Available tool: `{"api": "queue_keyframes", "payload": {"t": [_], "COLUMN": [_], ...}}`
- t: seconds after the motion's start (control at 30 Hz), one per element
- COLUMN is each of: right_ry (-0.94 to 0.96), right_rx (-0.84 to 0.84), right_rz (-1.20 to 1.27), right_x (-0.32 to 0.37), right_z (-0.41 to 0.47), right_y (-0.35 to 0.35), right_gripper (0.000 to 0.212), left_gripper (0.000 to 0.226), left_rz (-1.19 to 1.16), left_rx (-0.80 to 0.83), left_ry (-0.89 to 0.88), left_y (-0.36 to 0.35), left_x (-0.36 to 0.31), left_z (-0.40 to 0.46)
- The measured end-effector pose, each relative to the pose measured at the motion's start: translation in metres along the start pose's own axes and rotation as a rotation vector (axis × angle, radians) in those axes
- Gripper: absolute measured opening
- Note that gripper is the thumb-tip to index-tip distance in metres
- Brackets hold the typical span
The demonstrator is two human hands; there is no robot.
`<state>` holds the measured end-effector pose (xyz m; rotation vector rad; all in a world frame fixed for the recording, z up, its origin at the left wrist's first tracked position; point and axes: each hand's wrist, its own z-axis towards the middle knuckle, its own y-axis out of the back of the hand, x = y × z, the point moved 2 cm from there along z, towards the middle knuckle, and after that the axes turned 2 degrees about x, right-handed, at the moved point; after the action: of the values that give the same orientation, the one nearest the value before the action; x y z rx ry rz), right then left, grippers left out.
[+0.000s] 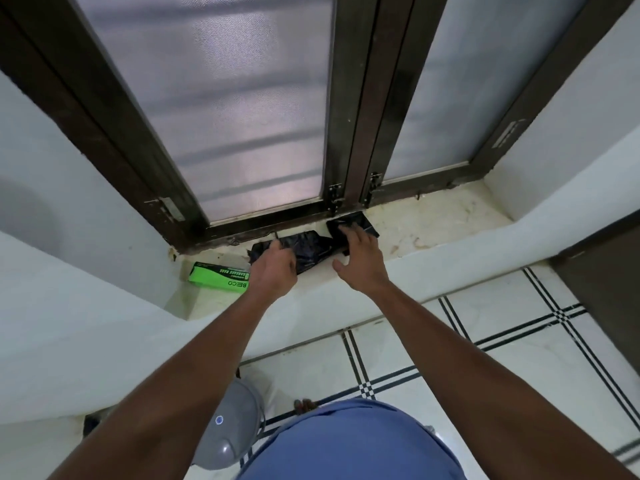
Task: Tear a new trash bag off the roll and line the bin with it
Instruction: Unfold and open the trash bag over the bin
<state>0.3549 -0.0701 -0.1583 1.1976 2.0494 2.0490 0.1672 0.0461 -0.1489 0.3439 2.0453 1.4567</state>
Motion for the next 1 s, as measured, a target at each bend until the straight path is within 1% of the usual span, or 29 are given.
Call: {"api": "queue_keyframes", "payload": {"t": [0.03, 0.07, 0.1, 0.13, 0.17, 0.2, 0.23, 0.27, 0.3, 0.33, 0.37, 0.4, 0.43, 0.47, 0.5, 0.53, 0.6, 0.67, 0.73, 0.8, 0.83, 0.9, 0.97, 1.0], "right_ry": [-0.027, -0.043, -0.051, -0.057, -0.060, -0.055, -0.035, -0.026, -0.035, -0.058, -0.096, -0.137, -0.170, -0.188, -0.191, -0.174, -0.150, -0.161, -0.169, -0.130, -0.090, 0.025, 0.124, 0.160], "right_rx": [0.055, 0.112, 0.160, 0.190, 0.201, 0.197, 0.176, 0.166, 0.181, 0.219, 0.264, 0.315, 0.380, 0.445, 0.482, 0.488, 0.461, 0.400, 0.313, 0.261, 0.292, 0.429, 0.510, 0.515], "right_rz": [-0.098, -0.175, -0.234, -0.287, -0.334, -0.372, -0.392, -0.364, -0.277, -0.115, 0.110, 0.355, 0.593, 0.787, 0.909, 0.968, 1.007, 1.026, 0.998, 0.909, 0.870, 0.827, 0.820, 0.830], "right_x": [-0.005, -0.008, -0.011, -0.011, -0.010, -0.008, -0.004, 0.001, 0.007, 0.015, 0.022, 0.030, 0.039, 0.050, 0.060, 0.069, 0.082, 0.094, 0.111, 0.130, 0.137, 0.152, 0.162, 0.166], "right_z": [0.006, 0.010, 0.014, 0.016, 0.018, 0.017, 0.016, 0.014, 0.009, 0.004, -0.003, -0.010, -0.018, -0.029, -0.039, -0.047, -0.061, -0.074, -0.090, -0.111, -0.123, -0.151, -0.181, -0.195], "right_y": [0.001, 0.003, 0.004, 0.004, 0.006, 0.006, 0.007, 0.006, 0.005, 0.004, 0.003, 0.004, 0.008, 0.012, 0.018, 0.023, 0.031, 0.037, 0.043, 0.049, 0.050, 0.046, 0.040, 0.040], "right_gripper": [0.104, 0.115, 0.120, 0.118, 0.108, 0.088, 0.062, 0.037, 0.022, 0.014, 0.017, 0.028, 0.041, 0.048, 0.052, 0.053, 0.048, 0.042, 0.044, 0.056, 0.067, 0.087, 0.100, 0.103], "left_gripper": [0.009, 0.008, 0.015, 0.029, 0.043, 0.049, 0.047, 0.040, 0.033, 0.027, 0.023, 0.023, 0.027, 0.033, 0.036, 0.035, 0.027, 0.022, 0.022, 0.023, 0.023, 0.021, 0.026, 0.030], "left_rz": [-0.046, -0.072, -0.087, -0.103, -0.129, -0.170, -0.230, -0.302, -0.374, -0.457, -0.558, -0.674, -0.793, -0.902, -0.982, -1.030, -1.100, -1.165, -1.235, -1.339, -1.407, -1.526, -1.518, -1.489], "left_rx": [0.007, 0.035, 0.081, 0.140, 0.193, 0.203, 0.160, 0.082, -0.004, -0.064, -0.067, -0.018, 0.071, 0.162, 0.215, 0.218, 0.170, 0.137, 0.097, 0.036, 0.009, -0.067, -0.167, -0.203], "left_ry": [0.005, 0.005, 0.000, -0.009, -0.012, -0.010, -0.014, -0.023, -0.024, -0.007, 0.032, 0.083, 0.126, 0.147, 0.137, 0.118, 0.110, 0.119, 0.161, 0.237, 0.282, 0.372, 0.468, 0.502], "left_y": [0.001, 0.002, 0.000, -0.002, -0.003, -0.004, -0.005, -0.005, -0.004, -0.002, 0.003, 0.010, 0.016, 0.023, 0.031, 0.040, 0.055, 0.067, 0.076, 0.086, 0.092, 0.100, 0.104, 0.104], "left_x": [0.003, 0.005, 0.007, 0.008, 0.009, 0.009, 0.009, 0.008, 0.008, 0.006, 0.004, 0.002, -0.001, -0.001, -0.002, 0.000, 0.008, 0.014, 0.017, 0.022, 0.025, 0.036, 0.052, 0.059], "left_z": [0.002, 0.003, 0.003, 0.003, 0.000, -0.004, -0.008, -0.014, -0.020, -0.026, -0.032, -0.038, -0.044, -0.053, -0.062, -0.071, -0.090, -0.108, -0.126, -0.145, -0.154, -0.172, -0.191, -0.198]}}
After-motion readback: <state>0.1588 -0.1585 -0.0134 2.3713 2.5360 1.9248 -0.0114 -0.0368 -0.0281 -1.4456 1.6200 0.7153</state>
